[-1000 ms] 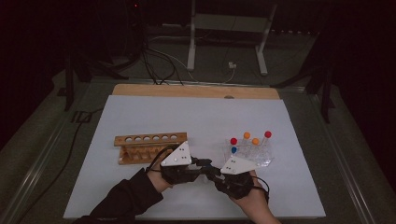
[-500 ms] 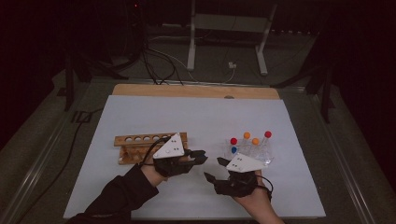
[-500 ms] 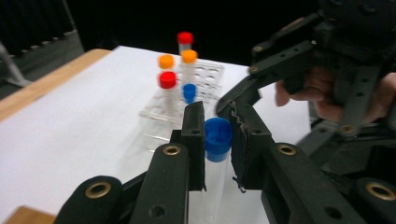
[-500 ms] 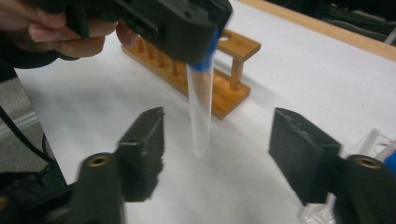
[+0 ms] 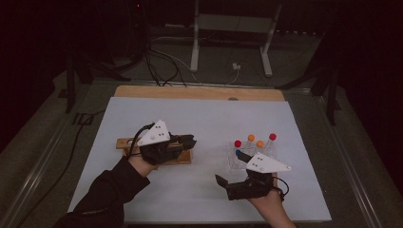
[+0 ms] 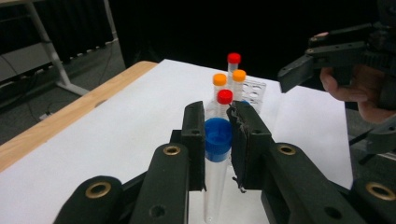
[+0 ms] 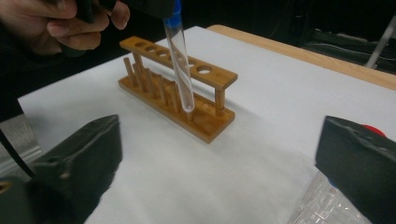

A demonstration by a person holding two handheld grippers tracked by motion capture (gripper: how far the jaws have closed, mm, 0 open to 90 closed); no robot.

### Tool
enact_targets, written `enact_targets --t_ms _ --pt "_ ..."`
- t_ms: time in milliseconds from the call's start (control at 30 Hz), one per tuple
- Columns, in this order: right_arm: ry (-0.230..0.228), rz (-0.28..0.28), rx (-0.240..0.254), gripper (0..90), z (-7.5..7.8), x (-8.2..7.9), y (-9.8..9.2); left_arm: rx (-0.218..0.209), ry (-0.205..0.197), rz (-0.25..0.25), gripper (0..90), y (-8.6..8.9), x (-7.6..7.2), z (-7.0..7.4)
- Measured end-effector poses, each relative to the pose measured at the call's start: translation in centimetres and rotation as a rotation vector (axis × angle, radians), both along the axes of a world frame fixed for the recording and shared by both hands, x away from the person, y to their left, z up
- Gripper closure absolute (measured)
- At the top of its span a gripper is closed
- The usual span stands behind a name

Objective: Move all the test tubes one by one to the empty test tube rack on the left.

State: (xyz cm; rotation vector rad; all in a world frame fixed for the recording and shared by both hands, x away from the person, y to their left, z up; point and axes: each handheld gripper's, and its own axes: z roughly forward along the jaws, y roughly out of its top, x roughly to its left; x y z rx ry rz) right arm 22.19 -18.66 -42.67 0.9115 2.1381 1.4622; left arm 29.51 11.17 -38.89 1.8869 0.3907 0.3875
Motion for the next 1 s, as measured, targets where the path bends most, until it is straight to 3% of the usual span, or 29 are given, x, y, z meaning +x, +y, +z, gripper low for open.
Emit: enact_targets --t_ms 367,567,900,1000 --pt "-0.024 -0.016 0.025 0.0 0.3 -0.1 -0.7 0.005 -0.031 0.096 77.9 2.1 1.9 1.5" --pt "-0.025 -0.018 0.028 0.0 0.3 -0.1 -0.8 0.011 -0.038 0.157 77.9 2.8 3.2 1.4" --pt "-0.035 -0.023 0.035 0.0 0.5 -0.2 -1.1 0.009 -0.010 0.204 78.0 3.1 4.6 -0.5" --pt "-0.032 -0.023 0.034 0.0 0.4 -0.2 -1.2 0.006 0.016 0.217 77.9 3.1 5.0 -1.7"
